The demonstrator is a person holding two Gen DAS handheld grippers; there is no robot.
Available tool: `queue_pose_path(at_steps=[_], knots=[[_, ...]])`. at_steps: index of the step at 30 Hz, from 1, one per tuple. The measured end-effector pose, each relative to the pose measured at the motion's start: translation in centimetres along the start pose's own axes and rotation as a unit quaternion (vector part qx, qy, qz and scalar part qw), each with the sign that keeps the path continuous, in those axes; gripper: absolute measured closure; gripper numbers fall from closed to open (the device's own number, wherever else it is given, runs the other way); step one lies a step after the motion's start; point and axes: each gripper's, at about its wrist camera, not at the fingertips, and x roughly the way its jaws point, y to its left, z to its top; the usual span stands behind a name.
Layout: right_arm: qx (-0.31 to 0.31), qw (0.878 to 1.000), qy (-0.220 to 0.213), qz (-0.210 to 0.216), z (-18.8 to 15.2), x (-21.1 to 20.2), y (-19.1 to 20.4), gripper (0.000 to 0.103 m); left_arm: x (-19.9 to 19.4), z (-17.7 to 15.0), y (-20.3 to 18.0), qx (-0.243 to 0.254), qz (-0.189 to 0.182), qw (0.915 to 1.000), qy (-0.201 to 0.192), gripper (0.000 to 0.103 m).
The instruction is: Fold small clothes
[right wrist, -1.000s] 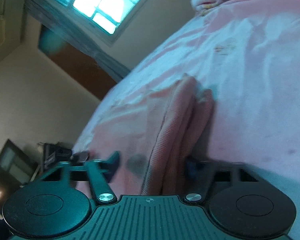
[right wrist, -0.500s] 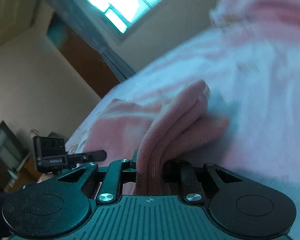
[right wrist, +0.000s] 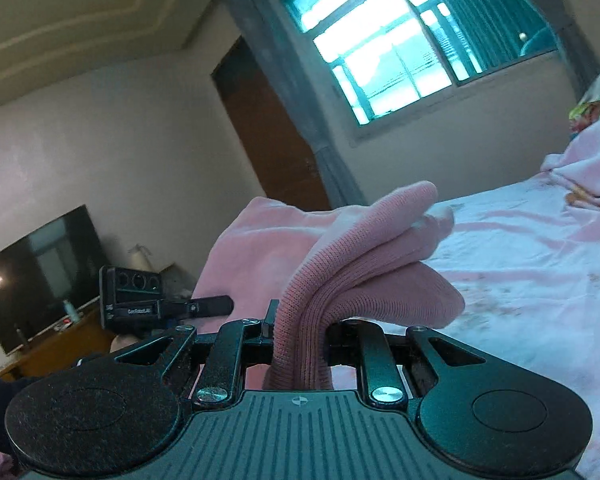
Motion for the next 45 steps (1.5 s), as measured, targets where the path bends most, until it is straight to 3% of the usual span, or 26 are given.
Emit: queue_pose_path(at_steps=[4, 11, 12, 13, 14, 15, 16, 18, 19, 22, 24, 26, 27, 28, 29, 30, 34, 36, 38, 40, 41, 42, 44, 45], knots=[[0.033, 0.999, 0.014, -0.009, -1.4, 2.7, -0.5, 0.085, -0.3, -1.2, 2.9, -0.040, 0.031, 0.9985, 0.019, 0.072], [0.162, 0.983, 0.056, -0.071, -4.8, 11.4, -9.2, 0.085, 4.4, -4.8, 12.0, -0.112, 0.097, 0.9866, 0.069, 0.070], [0.177, 0.977, 0.060, -0.098, -5.6, 12.5, -11.0, 0.085, 5.0, -5.2, 13.7, -0.136, 0.101, 0.9822, 0.082, 0.064], [0.185, 0.971, 0.072, -0.132, -6.3, 13.3, -12.6, 0.079, 5.8, -6.1, 15.5, -0.166, 0.121, 0.9731, 0.105, 0.051], [0.201, 0.959, 0.096, -0.178, -7.3, 13.6, -14.6, 0.066, 6.3, -7.0, 16.9, -0.188, 0.162, 0.9599, 0.131, 0.046], [0.246, 0.933, 0.124, -0.232, -8.5, 13.8, -16.9, 0.067, 6.2, -7.9, 17.8, -0.209, 0.192, 0.9459, 0.157, 0.045], [0.278, 0.932, 0.109, -0.207, -9.1, 12.8, -17.8, 0.066, 4.9, -8.5, 18.0, -0.227, 0.166, 0.9483, 0.147, 0.045], [0.288, 0.935, 0.086, -0.191, -9.4, 9.9, -17.3, 0.054, 1.4, -9.1, 16.9, -0.245, 0.132, 0.9535, 0.115, 0.045], [0.290, 0.938, 0.083, -0.172, -9.7, 8.6, -16.7, 0.040, -0.3, -9.8, 16.3, -0.255, 0.117, 0.9547, 0.099, 0.045], [0.297, 0.943, 0.098, -0.117, -10.8, 7.1, -14.9, 0.040, -1.7, -11.8, 15.0, -0.301, 0.094, 0.9438, 0.098, 0.045], [0.293, 0.940, 0.135, -0.111, -11.8, 7.8, -14.1, 0.040, -0.4, -13.0, 14.1, -0.291, 0.101, 0.9432, 0.124, 0.045], [0.255, 0.944, 0.153, -0.140, -12.1, 9.0, -12.7, 0.044, 1.3, -13.2, 13.0, -0.268, 0.121, 0.9459, 0.138, 0.047], [0.250, 0.945, 0.155, -0.145, -12.1, 9.4, -12.6, 0.058, 2.3, -13.2, 12.5, -0.271, 0.112, 0.9450, 0.146, 0.048], [0.255, 0.942, 0.162, -0.144, -12.1, 9.8, -12.6, 0.078, 3.2, -13.1, 12.3, -0.271, 0.103, 0.9445, 0.155, 0.058], [0.260, 0.940, 0.165, -0.148, -12.0, 10.1, -12.5, 0.079, 3.8, -12.9, 11.9, -0.273, 0.091, 0.9438, 0.162, 0.080], [0.254, 0.942, 0.162, -0.148, -11.8, 9.7, -11.5, 0.080, 3.7, -12.7, 11.3, -0.269, 0.086, 0.9451, 0.165, 0.085], [0.282, 0.943, 0.124, -0.123, -11.0, 7.3, -9.0, 0.082, 1.8, -11.0, 10.1, -0.250, 0.074, 0.9570, 0.128, 0.087], [0.277, 0.943, 0.122, -0.139, -11.7, 6.2, -7.9, 0.082, 1.0, -11.2, 9.6, -0.236, 0.088, 0.9570, 0.144, 0.087], [0.241, 0.936, 0.155, -0.206, -13.3, 6.7, -7.9, 0.075, 2.2, -12.7, 9.2, -0.184, 0.167, 0.9465, 0.205, 0.068], [0.214, 0.944, 0.142, -0.208, -14.9, 7.0, -8.2, 0.072, 2.2, -13.5, 7.5, -0.121, 0.196, 0.9532, 0.196, 0.063], [0.226, 0.942, 0.136, -0.210, -14.8, 6.6, -8.1, 0.064, 2.0, -13.3, 6.0, -0.107, 0.228, 0.9484, 0.193, 0.049], [0.227, 0.939, 0.130, -0.223, -14.2, 6.1, -7.4, 0.058, 1.9, -13.1, 4.2, -0.079, 0.264, 0.9423, 0.190, 0.044], [0.161, 0.945, 0.109, -0.264, -12.8, 4.6, -4.1, 0.018, 1.3, -13.1, -0.3, -0.014, 0.320, 0.9318, 0.172, 0.034], [0.115, 0.949, 0.103, -0.274, -12.1, 3.6, -1.8, 0.013, 0.8, -13.2, -2.6, 0.003, 0.344, 0.9251, 0.161, 0.032]])
